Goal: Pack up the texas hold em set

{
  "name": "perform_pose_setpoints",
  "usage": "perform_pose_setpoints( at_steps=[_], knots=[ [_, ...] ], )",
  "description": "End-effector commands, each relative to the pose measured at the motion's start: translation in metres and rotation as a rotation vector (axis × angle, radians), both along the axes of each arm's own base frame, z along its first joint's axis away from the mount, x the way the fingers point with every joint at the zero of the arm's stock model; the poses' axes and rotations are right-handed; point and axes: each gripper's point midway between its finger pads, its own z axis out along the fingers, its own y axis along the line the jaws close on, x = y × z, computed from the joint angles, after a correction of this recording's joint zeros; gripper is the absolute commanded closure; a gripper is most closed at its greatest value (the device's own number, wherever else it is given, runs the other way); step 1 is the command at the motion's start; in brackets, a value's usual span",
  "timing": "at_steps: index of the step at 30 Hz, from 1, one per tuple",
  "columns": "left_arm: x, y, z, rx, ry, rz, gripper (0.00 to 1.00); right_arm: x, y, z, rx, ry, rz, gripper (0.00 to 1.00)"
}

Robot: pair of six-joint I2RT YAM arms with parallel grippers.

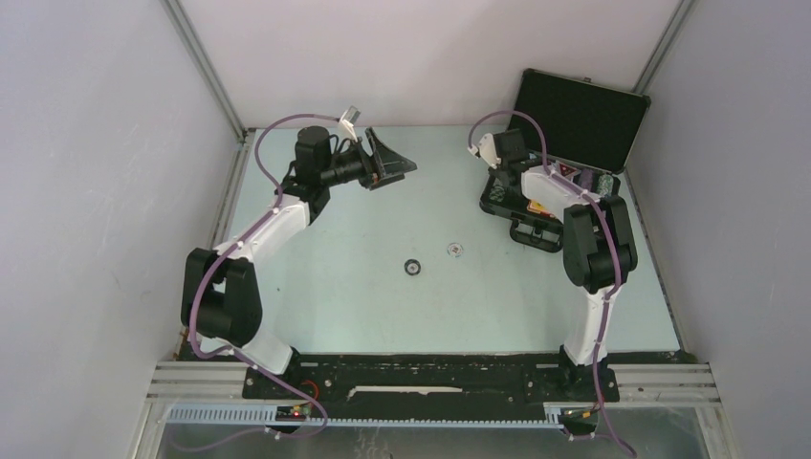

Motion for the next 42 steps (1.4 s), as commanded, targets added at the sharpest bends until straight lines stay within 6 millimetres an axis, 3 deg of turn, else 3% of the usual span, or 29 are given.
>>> perform_pose_setpoints(
  at_steps=[1,8,14,15,16,17,22,28,42],
  knots=[
    [-0.002,0.001,-0.001,-0.02,-0.009,-0.016,0.19,0.01,0.008,0.022,0.037,-0.09,-0.008,0.54],
    [-0.003,0.0,0.003,-0.029,-0.014,-0.022,0.19,-0.001,0.016,0.03,0.047,-0.095,-0.004,0.53],
    [-0.004,-0.001,0.004,-0.044,-0.012,-0.028,0.18,-0.02,0.025,0.017,0.098,-0.038,0.006,0.42],
    [-0.004,-0.001,0.004,-0.047,-0.01,-0.03,0.18,-0.023,0.026,0.014,0.108,-0.027,0.007,0.35],
    [-0.004,-0.001,0.004,-0.053,-0.007,-0.033,0.18,-0.025,0.027,0.012,0.117,-0.022,0.009,0.11],
    [-0.004,-0.002,0.005,-0.06,-0.006,-0.035,0.18,-0.027,0.029,0.01,0.131,-0.021,0.015,0.02],
    [-0.005,-0.003,0.004,-0.071,-0.001,-0.04,0.18,-0.028,0.035,0.006,0.202,-0.037,0.017,0.0],
    [-0.004,-0.003,0.003,-0.07,0.003,-0.04,0.18,-0.026,0.027,-0.016,0.154,-0.007,-0.002,0.03],
    [-0.003,-0.004,0.0,-0.07,0.008,-0.043,0.18,-0.002,0.01,-0.013,0.16,-0.079,-0.043,0.06]
  ],
)
